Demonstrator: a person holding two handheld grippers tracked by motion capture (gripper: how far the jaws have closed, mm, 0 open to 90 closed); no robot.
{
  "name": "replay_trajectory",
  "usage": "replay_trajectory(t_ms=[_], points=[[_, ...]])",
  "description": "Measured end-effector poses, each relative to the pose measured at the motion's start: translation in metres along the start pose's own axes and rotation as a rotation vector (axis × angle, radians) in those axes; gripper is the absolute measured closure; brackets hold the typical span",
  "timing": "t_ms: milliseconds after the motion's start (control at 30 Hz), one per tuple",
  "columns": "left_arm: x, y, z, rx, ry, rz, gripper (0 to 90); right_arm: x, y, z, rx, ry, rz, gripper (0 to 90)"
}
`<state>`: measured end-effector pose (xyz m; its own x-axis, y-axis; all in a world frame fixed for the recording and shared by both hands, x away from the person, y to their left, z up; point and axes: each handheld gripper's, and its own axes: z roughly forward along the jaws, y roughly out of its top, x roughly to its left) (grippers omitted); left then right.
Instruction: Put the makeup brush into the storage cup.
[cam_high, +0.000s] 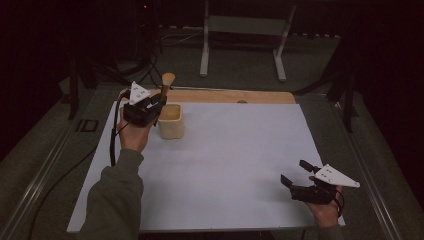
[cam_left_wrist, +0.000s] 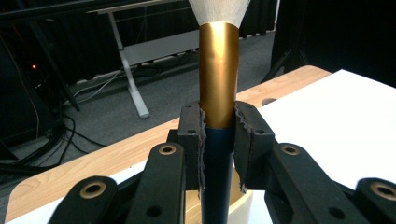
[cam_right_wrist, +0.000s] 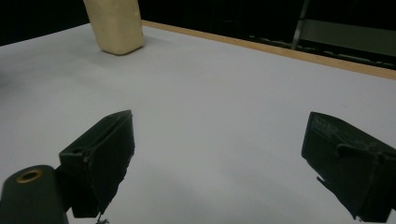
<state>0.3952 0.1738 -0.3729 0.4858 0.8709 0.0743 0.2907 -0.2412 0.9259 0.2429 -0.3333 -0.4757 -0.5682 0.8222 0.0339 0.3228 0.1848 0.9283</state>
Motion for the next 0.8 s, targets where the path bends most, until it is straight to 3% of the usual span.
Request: replay_trajectory(t_ms=[800], points=[[0.007, 0.006, 0.018, -0.001, 0.024, -0.009, 75.2, -0.002, -0.001, -0.002, -0.006, -0.004, 0.008, 9.4]])
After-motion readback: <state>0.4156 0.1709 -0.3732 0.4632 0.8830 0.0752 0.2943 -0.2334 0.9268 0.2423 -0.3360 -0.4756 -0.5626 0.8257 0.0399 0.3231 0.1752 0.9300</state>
